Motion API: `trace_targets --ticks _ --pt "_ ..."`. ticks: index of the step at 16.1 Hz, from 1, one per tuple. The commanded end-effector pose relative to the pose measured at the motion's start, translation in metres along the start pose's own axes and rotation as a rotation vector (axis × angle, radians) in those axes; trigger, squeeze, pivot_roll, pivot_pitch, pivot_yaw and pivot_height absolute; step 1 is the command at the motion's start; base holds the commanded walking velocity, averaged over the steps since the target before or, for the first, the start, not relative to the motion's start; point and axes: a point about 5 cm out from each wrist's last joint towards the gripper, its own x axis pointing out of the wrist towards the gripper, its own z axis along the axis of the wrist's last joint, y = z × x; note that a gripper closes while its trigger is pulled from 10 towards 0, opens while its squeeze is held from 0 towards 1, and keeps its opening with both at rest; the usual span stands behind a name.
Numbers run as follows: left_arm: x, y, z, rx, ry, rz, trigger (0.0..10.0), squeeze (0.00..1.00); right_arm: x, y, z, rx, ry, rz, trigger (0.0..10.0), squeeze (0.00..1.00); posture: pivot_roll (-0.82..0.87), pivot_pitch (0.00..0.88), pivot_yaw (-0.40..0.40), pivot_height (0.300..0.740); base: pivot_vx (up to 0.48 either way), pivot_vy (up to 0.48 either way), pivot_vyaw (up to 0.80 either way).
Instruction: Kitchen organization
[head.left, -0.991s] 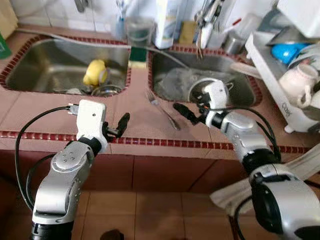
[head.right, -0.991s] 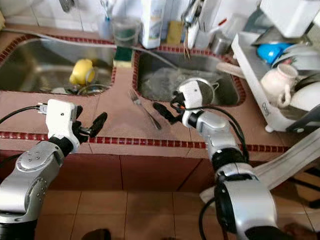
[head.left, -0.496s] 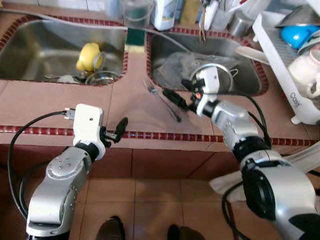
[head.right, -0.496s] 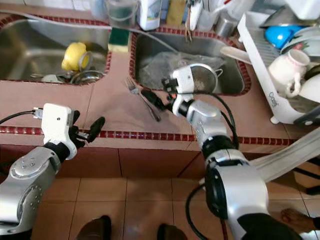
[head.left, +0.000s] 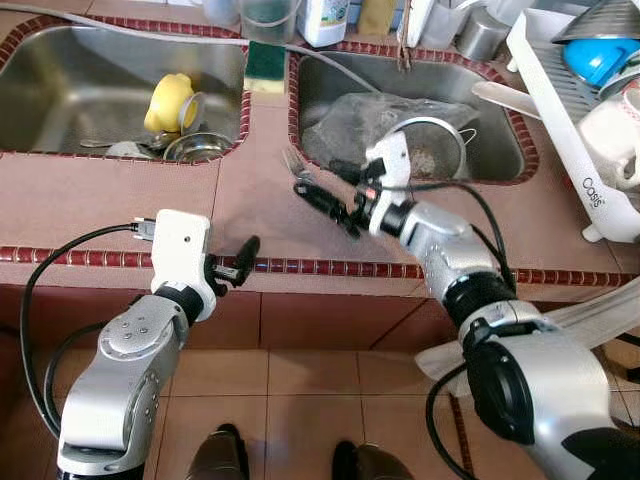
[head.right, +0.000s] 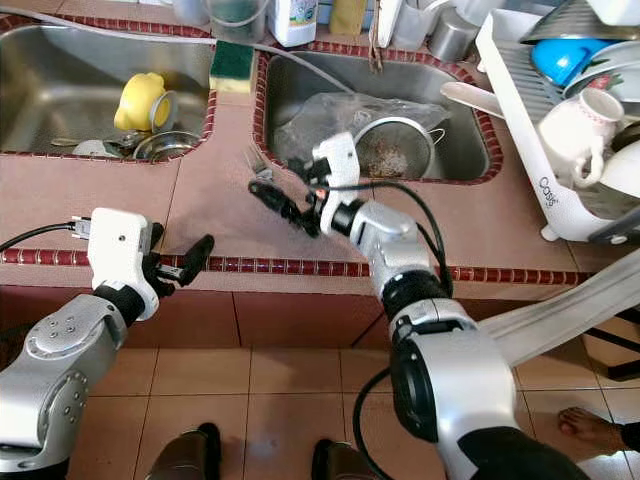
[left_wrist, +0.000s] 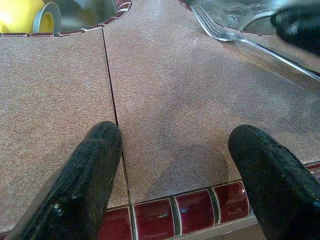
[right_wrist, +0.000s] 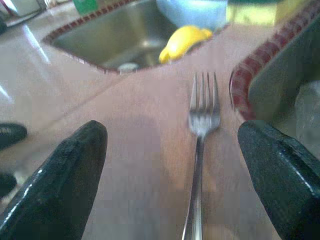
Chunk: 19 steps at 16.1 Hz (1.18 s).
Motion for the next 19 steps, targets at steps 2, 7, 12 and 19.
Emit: trace_targets --ticks 2,7,12,19 --pt "-0.001 -0.005 0.002 -0.013 -0.011 -0.015 10.0 0.0 -0.006 -0.004 -0.012 0.032 0.064 -0.047 10.0 0.0 0.09 0.281 -0.141 0.74 0.0 0.0 0.0" --pt "-0.003 -0.001 0.026 -0.025 -0.118 -0.025 10.0 0.0 -0.01 -0.006 -0.019 0.055 0.118 -0.061 10.0 0.0 0.09 0.283 -0.14 0.74 0.0 0.0 0.0" --pt "-0.013 -0.011 0.05 -0.056 -0.226 -0.151 10.0 0.0 -0.012 -0.01 -0.02 0.072 0.154 -0.099 10.0 0.0 0.09 0.289 -0.139 0.74 0.0 0.0 0.0" --pt "-0.025 -0.037 0.049 -0.085 -0.222 -0.274 10.0 0.0 -0.009 -0.008 -0.022 0.078 0.247 -0.066 10.0 0.0 0.1 0.298 -0.146 0.74 0.0 0.0 0.0"
